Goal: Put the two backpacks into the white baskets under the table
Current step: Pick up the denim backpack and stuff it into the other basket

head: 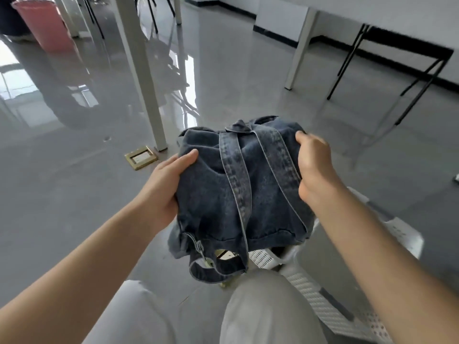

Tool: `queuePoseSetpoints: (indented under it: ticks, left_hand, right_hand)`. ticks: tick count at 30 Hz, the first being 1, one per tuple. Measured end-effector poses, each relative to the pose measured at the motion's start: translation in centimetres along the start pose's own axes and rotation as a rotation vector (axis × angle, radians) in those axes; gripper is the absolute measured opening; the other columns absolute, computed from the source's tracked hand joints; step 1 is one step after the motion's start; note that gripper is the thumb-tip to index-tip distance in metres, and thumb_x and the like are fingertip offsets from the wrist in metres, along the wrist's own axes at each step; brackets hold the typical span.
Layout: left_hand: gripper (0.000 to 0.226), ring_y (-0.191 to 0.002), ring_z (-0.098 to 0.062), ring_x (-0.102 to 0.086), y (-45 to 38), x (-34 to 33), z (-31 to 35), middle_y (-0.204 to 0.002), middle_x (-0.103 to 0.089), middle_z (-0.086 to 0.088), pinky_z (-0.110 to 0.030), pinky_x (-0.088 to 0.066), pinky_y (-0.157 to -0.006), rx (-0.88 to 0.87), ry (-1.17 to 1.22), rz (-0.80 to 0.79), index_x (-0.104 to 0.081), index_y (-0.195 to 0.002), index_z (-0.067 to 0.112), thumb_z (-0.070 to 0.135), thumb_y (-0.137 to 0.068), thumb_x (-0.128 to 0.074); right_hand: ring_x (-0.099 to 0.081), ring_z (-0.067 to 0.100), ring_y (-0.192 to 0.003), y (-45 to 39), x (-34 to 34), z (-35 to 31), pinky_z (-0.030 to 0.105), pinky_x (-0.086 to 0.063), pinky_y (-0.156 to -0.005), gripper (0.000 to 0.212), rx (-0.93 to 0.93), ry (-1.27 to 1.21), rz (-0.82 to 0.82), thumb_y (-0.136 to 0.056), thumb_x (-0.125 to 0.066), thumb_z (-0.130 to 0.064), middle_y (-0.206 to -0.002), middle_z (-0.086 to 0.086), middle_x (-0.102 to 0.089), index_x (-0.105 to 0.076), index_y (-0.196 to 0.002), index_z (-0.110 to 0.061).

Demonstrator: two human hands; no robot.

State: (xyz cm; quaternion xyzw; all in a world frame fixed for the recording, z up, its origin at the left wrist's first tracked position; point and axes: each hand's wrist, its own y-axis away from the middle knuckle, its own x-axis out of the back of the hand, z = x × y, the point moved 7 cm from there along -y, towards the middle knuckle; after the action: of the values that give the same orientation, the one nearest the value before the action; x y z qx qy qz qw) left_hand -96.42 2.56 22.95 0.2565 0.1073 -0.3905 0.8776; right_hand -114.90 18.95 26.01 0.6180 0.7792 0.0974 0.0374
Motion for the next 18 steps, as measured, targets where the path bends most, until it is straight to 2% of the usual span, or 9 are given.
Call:
queuePoseSetpoints:
  ticks: [2, 4, 7, 10, 12, 14, 16, 17, 18]
  left_hand:
    - [0.024, -0.092, -0.022, -0.075, -0.6, -2.4, -1.7, -0.104, -0.077, -0.008, -0.033, -0.058, -0.072, 0.056, -0.026, -0.063, -0.069, -0.110, 0.016, 0.028, -0.090, -0.063]
    - [0.028, -0.094, -0.024, -0.074, -0.8, -4.5, -3.6, -0.107, -0.076, -0.009, -0.036, -0.056, -0.077, 0.121, -0.035, -0.123, -0.067, -0.114, 0.016, 0.029, -0.090, -0.062]
    - [0.030, -0.097, -0.025, -0.073, -1.0, -7.1, -5.3, -0.109, -0.075, -0.009, -0.037, -0.058, -0.078, 0.159, 0.013, -0.208, -0.066, -0.117, 0.018, 0.030, -0.090, -0.060]
    - [0.036, -0.099, -0.025, -0.073, -1.2, -9.5, -5.3, -0.112, -0.074, -0.010, -0.036, -0.060, -0.074, 0.145, 0.084, -0.292, -0.065, -0.118, 0.019, 0.033, -0.085, -0.062]
    - [0.027, -0.096, -0.025, -0.073, -1.1, -11.1, -5.3, -0.108, -0.075, -0.010, -0.037, -0.060, -0.075, 0.140, 0.094, -0.346, -0.068, -0.110, 0.020, 0.031, -0.086, -0.061]
    - [0.020, -0.090, -0.025, -0.074, -1.0, -12.4, -6.4, -0.102, -0.077, -0.011, -0.038, -0.061, -0.073, 0.149, 0.003, -0.358, -0.068, -0.106, 0.017, 0.024, -0.089, -0.060]
    - [0.015, -0.082, -0.026, -0.074, -1.1, -13.2, -8.9, -0.095, -0.077, -0.012, -0.039, -0.062, -0.074, 0.128, -0.221, -0.336, -0.069, -0.099, 0.015, 0.015, -0.088, -0.059]
    - [0.013, -0.079, -0.025, -0.073, -1.1, -13.6, -10.2, -0.091, -0.076, -0.011, -0.041, -0.061, -0.075, 0.110, -0.335, -0.342, -0.069, -0.093, 0.014, 0.012, -0.086, -0.059]
    - [0.012, -0.078, -0.025, -0.072, -0.8, -14.1, -11.5, -0.087, -0.075, -0.010, -0.042, -0.059, -0.077, 0.103, -0.413, -0.359, -0.069, -0.089, 0.013, 0.010, -0.085, -0.058]
  right_hand:
    - [-0.040, 0.020, -0.076, -0.7, 2.5, 0.6, 0.036, -0.031, -0.070, 0.009, -0.028, -0.013, 0.057, -0.077, -0.046, -0.028, -0.084, 0.004, -0.046, -0.046, -0.082, -0.021]
    - [-0.044, 0.021, -0.079, -1.4, 5.1, 1.9, 0.036, -0.035, -0.072, 0.018, -0.051, -0.010, 0.117, -0.072, -0.046, -0.031, -0.089, 0.004, -0.048, -0.049, -0.088, -0.023]
    - [-0.042, 0.020, -0.082, -1.7, 8.5, 2.4, 0.036, -0.031, -0.073, 0.012, -0.041, -0.011, 0.201, -0.080, -0.048, -0.027, -0.092, 0.002, -0.047, -0.048, -0.091, -0.022]
    - [-0.048, 0.025, -0.083, -1.5, 11.5, 1.1, 0.037, -0.033, -0.075, 0.010, -0.002, -0.003, 0.300, -0.081, -0.049, -0.029, -0.090, 0.011, -0.051, -0.047, -0.078, -0.019]
    - [-0.040, 0.024, -0.079, -1.3, 13.1, -0.2, 0.039, -0.030, -0.073, 0.020, 0.057, -0.006, 0.342, -0.083, -0.049, -0.027, -0.078, 0.007, -0.041, -0.038, -0.067, -0.021]
    - [-0.049, 0.024, -0.084, -1.3, 14.6, -0.3, 0.040, -0.037, -0.078, 0.021, 0.063, 0.029, 0.368, -0.088, -0.047, -0.024, -0.083, 0.008, -0.050, -0.044, -0.068, -0.017]
    - [-0.060, 0.030, -0.099, -1.3, 15.3, 1.2, 0.040, -0.044, -0.086, 0.017, -0.017, 0.084, 0.377, -0.091, -0.048, -0.021, -0.106, 0.016, -0.064, -0.057, -0.087, -0.008]
    - [-0.061, 0.029, -0.095, -1.4, 15.6, 2.6, 0.039, -0.045, -0.083, 0.016, -0.069, 0.140, 0.373, -0.092, -0.049, -0.019, -0.107, 0.017, -0.065, -0.057, -0.094, -0.005]
    - [-0.059, 0.027, -0.084, -1.4, 15.8, 3.9, 0.037, -0.044, -0.078, 0.016, -0.122, 0.206, 0.362, -0.091, -0.050, -0.016, -0.099, 0.016, -0.065, -0.057, -0.099, -0.005]
